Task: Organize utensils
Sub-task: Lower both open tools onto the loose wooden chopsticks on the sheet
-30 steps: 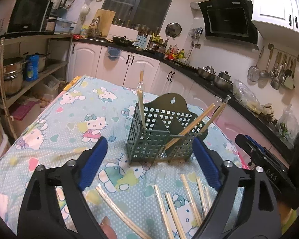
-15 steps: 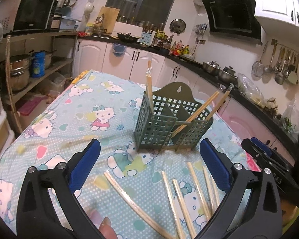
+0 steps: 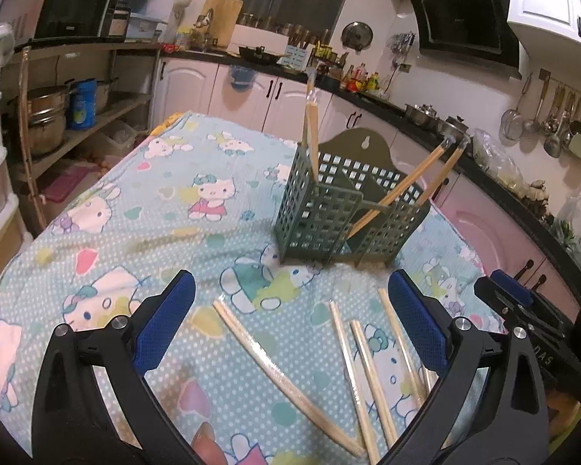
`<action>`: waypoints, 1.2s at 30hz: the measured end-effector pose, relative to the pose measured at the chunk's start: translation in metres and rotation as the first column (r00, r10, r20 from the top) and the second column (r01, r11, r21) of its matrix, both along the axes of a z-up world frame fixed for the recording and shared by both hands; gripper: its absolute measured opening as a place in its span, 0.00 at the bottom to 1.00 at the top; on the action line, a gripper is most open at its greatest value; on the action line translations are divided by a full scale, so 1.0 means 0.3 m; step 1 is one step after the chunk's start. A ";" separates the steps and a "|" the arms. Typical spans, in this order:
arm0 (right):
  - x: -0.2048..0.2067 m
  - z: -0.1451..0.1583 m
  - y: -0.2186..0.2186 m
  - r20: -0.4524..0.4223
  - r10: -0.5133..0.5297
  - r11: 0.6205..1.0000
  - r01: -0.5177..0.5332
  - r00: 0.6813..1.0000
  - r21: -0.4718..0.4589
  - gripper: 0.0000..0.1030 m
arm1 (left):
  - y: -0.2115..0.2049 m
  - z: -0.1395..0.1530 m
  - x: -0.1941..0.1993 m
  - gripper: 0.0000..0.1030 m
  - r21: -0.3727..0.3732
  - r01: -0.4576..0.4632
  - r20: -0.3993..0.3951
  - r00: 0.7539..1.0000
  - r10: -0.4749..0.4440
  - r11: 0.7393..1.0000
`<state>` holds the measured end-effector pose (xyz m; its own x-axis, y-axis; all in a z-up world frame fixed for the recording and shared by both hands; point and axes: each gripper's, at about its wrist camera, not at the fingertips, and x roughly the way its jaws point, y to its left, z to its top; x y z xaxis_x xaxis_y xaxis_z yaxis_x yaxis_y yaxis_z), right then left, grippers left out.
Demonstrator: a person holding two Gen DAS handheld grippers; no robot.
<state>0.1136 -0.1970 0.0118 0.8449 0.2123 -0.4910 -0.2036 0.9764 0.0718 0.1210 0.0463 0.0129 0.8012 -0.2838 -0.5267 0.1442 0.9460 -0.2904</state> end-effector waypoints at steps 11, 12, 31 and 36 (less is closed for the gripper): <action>0.030 -0.046 0.023 -0.072 0.024 0.999 -0.026 0.997 -0.020 0.57 | 0.027 -0.094 0.014 0.89 -0.015 -0.001 -0.091 0.996 -0.001 1.000; 0.036 -0.053 0.025 -0.083 0.027 0.999 -0.029 0.996 -0.023 0.57 | 0.030 -0.102 0.017 0.89 -0.019 -0.001 -0.101 0.995 -0.001 1.000; 0.149 -0.170 0.067 -0.276 0.054 0.995 -0.076 0.960 -0.071 0.53 | 0.080 -0.248 0.106 0.55 -0.202 0.007 -0.279 0.958 -0.064 0.979; 0.200 -0.193 0.069 -0.319 0.057 0.993 -0.087 0.946 -0.081 0.47 | 0.076 -0.259 0.146 0.55 -0.200 0.003 -0.297 0.953 -0.063 0.980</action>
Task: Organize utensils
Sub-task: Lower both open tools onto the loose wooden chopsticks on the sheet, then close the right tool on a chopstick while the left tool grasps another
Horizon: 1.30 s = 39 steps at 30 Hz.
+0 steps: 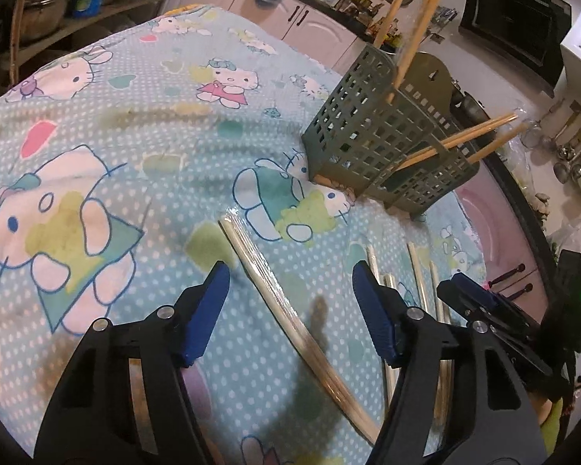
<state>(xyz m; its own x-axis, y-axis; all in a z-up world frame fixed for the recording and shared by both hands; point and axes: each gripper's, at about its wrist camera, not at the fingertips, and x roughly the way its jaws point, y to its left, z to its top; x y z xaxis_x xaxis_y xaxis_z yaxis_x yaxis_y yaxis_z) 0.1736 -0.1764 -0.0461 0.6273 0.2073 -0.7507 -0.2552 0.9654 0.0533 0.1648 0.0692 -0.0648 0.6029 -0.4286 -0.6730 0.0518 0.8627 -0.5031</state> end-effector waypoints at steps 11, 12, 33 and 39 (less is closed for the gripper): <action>0.146 -0.053 0.040 -0.076 0.011 0.999 -0.013 0.997 -0.037 0.38 | -0.001 -0.007 0.072 0.55 0.025 -0.002 -0.028 1.000 0.003 1.000; 0.158 -0.057 0.044 -0.081 0.009 0.999 -0.012 0.997 -0.036 0.38 | -0.001 -0.008 0.077 0.55 0.024 -0.002 -0.031 1.000 0.003 1.000; 0.250 -0.074 0.083 -0.118 -0.009 1.000 0.008 0.993 -0.003 0.14 | 0.028 -0.023 0.148 0.13 0.091 -0.072 -0.060 0.995 0.078 0.993; 0.245 -0.066 0.089 -0.121 -0.014 0.999 0.017 0.993 0.027 0.13 | 0.041 -0.023 0.140 0.07 0.082 -0.076 -0.061 0.995 0.081 0.994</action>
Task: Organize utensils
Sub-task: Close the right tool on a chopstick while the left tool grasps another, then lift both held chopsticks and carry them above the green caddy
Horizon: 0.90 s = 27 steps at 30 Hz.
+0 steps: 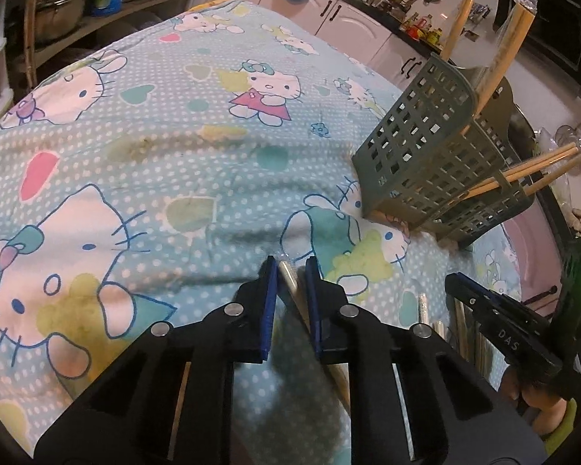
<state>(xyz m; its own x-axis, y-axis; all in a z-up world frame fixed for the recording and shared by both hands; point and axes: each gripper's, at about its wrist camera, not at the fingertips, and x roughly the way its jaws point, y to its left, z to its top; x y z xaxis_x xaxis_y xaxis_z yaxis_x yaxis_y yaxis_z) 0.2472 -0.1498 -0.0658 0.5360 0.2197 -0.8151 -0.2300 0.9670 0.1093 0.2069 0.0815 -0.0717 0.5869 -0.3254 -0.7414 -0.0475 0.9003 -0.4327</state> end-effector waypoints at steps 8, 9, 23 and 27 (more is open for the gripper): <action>-0.060 0.069 -0.051 0.054 0.023 0.997 -0.027 0.998 0.072 0.12 | -0.007 0.055 -0.052 0.05 -0.057 0.021 0.049 0.999 -0.019 0.998; -0.069 0.084 -0.055 0.063 0.028 0.996 -0.033 0.998 0.083 0.12 | -0.011 0.067 -0.059 0.05 -0.057 0.026 0.059 0.998 -0.022 0.998; -0.216 0.273 -0.088 0.224 0.046 0.981 -0.086 0.974 0.172 0.11 | -0.064 0.307 -0.156 0.02 -0.052 0.092 0.245 0.966 -0.076 0.994; -0.262 0.323 -0.106 0.278 0.043 0.976 -0.099 0.960 0.194 0.11 | -0.087 0.350 -0.167 0.02 -0.042 0.106 0.277 0.957 -0.091 0.993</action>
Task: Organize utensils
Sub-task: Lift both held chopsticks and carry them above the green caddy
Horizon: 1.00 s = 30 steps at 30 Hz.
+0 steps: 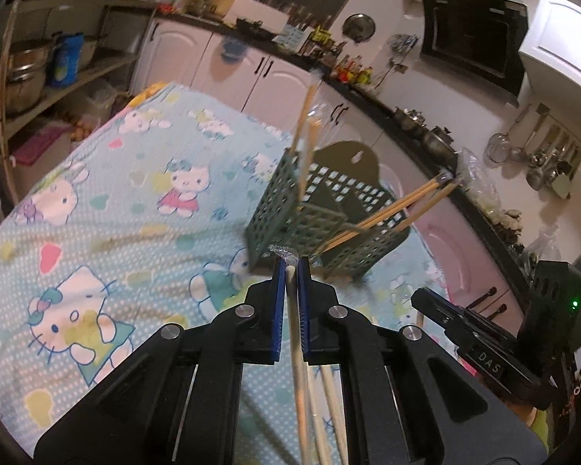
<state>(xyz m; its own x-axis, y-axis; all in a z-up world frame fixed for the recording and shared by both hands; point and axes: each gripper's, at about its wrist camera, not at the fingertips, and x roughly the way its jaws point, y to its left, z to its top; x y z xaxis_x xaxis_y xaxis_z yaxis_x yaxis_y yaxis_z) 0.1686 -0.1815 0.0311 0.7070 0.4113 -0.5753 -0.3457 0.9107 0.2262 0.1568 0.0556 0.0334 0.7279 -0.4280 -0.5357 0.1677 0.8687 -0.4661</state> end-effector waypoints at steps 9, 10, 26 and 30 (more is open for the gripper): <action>-0.063 0.085 -0.059 0.084 -0.025 0.999 0.021 0.996 0.043 0.10 | -0.044 0.067 -0.017 0.02 0.008 0.031 0.046 0.998 -0.031 0.999; -0.067 0.089 -0.065 0.089 -0.029 0.999 0.025 0.996 0.046 0.10 | -0.048 0.074 -0.018 0.02 0.010 0.034 0.051 0.998 -0.035 0.999; -0.117 0.174 -0.188 0.185 -0.101 0.991 0.083 0.977 0.101 0.10 | -0.121 0.190 -0.021 0.02 0.045 0.060 0.127 0.990 -0.065 0.997; -0.113 0.192 -0.214 0.200 -0.116 0.989 0.096 0.973 0.108 0.10 | -0.146 0.217 -0.008 0.02 0.056 0.065 0.139 0.988 -0.072 0.996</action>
